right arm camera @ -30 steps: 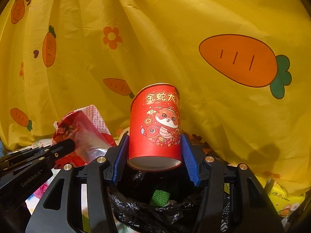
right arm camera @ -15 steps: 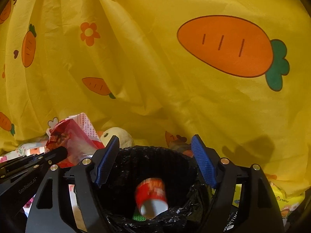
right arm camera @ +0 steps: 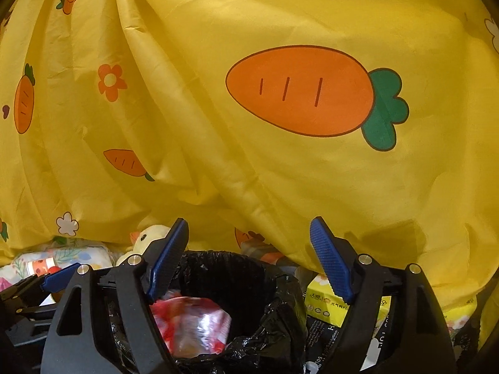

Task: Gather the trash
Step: 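Carry the snack bag and red cup over the bin and release both, then return both tools to the remaining trash on the table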

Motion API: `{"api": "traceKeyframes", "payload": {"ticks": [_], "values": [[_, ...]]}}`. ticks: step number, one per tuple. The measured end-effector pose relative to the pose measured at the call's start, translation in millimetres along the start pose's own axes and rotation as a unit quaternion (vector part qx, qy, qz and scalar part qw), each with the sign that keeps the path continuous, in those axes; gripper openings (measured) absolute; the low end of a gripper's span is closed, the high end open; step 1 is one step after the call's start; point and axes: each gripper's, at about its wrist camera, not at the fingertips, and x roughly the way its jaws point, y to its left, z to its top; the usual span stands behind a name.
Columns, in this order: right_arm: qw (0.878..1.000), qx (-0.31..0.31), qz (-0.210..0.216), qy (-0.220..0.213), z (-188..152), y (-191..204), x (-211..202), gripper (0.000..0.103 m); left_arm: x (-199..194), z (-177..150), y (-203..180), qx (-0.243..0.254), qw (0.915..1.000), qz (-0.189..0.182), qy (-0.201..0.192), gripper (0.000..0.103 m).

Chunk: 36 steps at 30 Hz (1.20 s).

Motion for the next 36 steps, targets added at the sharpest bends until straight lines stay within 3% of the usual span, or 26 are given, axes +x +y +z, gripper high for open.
{"api": "traceKeyframes", "payload": {"ticks": [7,15,26,36], "values": [[1.000,0.003,0.017,0.000,3,6,-8,0.078,-29,-5,30,-0.041,0.9968,0.065,-0.023,0.090],[0.998,-0.013,0.053,0.010,-8,29,-31,0.082,-97,-24,55,-0.064,0.9859,0.145,-0.056,0.095],[0.987,-0.042,0.147,0.050,-44,90,-71,0.083,-189,-68,102,-0.083,0.9573,0.267,-0.073,0.095],[0.967,-0.089,0.225,0.079,-72,162,-94,0.083,-250,-94,158,-0.125,0.9297,0.336,-0.085,0.095]]}}
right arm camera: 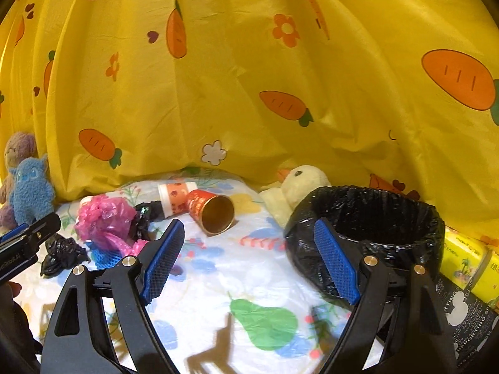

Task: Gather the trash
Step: 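Return both tools to the remaining trash on the table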

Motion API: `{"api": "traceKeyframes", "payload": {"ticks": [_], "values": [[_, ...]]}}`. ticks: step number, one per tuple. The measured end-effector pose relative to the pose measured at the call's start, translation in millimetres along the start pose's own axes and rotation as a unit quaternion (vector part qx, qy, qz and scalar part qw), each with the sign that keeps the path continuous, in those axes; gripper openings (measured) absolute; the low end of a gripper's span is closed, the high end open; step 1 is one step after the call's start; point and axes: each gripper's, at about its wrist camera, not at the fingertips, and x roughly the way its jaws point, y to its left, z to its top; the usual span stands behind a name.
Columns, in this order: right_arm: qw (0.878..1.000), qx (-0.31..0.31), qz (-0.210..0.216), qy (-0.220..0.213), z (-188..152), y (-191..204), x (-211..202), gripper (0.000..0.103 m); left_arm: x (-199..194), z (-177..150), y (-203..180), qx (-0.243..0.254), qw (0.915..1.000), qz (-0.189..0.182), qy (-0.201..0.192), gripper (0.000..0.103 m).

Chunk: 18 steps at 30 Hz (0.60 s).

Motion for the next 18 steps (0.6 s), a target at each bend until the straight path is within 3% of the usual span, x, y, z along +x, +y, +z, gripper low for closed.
{"api": "traceKeyframes", "payload": {"ticks": [10,14,18], "values": [[0.999,-0.010,0.021,0.043,7,31,56,0.082,10,3,31,-0.026,0.9994,0.021,0.002,0.095],[0.997,-0.003,0.025,0.069,13,36,89,0.079,19,9,27,-0.020,0.9995,0.026,0.004,0.095],[0.995,0.001,0.021,0.101,19,40,128,0.068,26,17,25,-0.019,0.9995,0.026,-0.003,0.095]]}}
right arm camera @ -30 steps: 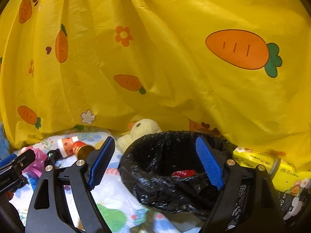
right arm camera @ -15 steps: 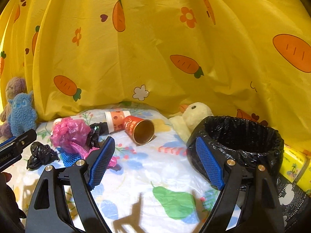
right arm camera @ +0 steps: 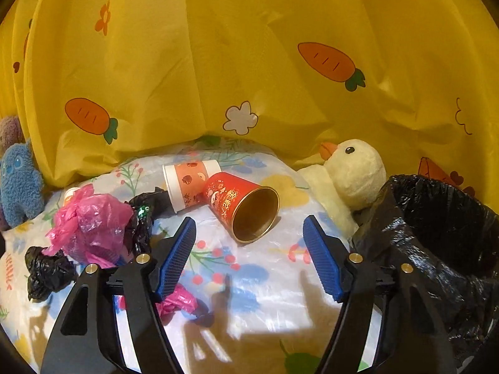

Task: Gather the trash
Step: 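Return both tools to the remaining trash on the table, then grasp the red paper cup with the right gripper while the left grasps the pink bag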

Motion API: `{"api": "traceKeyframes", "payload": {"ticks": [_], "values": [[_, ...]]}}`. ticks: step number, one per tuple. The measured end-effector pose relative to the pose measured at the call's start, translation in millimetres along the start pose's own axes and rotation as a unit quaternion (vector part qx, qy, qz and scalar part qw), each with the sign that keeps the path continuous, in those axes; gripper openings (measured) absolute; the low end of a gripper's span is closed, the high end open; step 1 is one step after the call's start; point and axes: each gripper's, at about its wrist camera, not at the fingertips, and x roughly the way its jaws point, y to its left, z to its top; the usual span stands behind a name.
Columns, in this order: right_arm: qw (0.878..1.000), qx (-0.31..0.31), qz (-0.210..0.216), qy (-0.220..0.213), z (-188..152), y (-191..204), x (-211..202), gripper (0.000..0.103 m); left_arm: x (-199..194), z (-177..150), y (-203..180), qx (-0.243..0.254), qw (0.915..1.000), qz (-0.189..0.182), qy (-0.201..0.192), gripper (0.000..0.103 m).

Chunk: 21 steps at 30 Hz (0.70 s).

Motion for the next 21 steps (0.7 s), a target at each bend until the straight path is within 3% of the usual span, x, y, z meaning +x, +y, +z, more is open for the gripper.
{"api": "traceKeyframes", "payload": {"ticks": [9,14,16,21], "values": [[0.999,0.010,0.000,0.046,4,1,59,0.060,29,-8,3,-0.011,0.9999,0.004,0.006,0.095],[0.997,0.020,0.021,0.066,7,0,79,0.053,34,-13,9,-0.022,0.9997,0.005,0.014,0.095],[0.997,0.022,0.029,0.075,9,1,84,0.047,34,-13,10,-0.022,0.9997,0.004,0.012,0.095],[0.995,0.008,0.048,0.085,9,9,89,0.017,37,-14,7,-0.016,0.9998,-0.004,0.013,0.095]]}}
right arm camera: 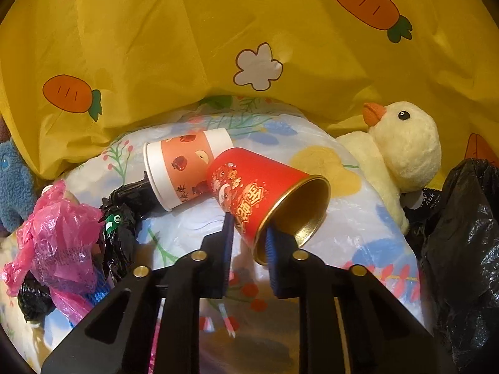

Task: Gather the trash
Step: 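Grasp the red paper cup with the right gripper while the left grasps the pink bag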

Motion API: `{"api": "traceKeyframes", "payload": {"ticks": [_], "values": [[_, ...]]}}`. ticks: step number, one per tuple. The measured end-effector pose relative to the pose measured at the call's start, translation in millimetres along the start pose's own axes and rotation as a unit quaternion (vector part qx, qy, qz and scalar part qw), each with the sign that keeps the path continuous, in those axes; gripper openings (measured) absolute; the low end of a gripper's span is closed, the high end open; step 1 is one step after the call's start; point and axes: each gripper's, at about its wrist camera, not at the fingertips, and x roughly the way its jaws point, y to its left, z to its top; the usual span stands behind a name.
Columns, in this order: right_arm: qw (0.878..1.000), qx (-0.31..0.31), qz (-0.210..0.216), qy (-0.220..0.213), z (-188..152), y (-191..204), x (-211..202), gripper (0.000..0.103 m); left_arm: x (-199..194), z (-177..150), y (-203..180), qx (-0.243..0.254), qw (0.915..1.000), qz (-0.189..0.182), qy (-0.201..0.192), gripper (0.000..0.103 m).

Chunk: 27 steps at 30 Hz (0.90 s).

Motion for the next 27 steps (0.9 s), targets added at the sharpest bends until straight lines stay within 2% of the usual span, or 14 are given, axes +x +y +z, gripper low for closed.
{"api": "traceKeyframes", "payload": {"ticks": [1,4,15,18,23,27], "values": [[1.000,-0.004,0.003,-0.004,0,2,-1,0.016,1,0,-1,0.001,1.0000,-0.002,0.000,0.095],[1.000,-0.011,0.008,-0.012,-1,4,-5,0.004,3,-2,-1,0.001,1.0000,-0.006,0.003,0.095],[0.997,-0.035,0.012,-0.067,-15,6,-55,0.004,8,-4,2,-0.008,0.9998,-0.013,0.015,0.090],[0.996,-0.039,0.020,-0.079,-22,7,-73,0.004,9,-2,-7,0.009,0.9997,-0.017,0.017,0.083],[0.995,-0.041,0.036,-0.089,-33,6,-94,0.004,26,-4,-19,0.026,0.9980,-0.030,0.049,0.056],[0.994,-0.045,0.043,-0.090,-43,5,-103,0.004,37,-7,-18,0.015,0.9961,-0.053,0.069,0.038]]}}
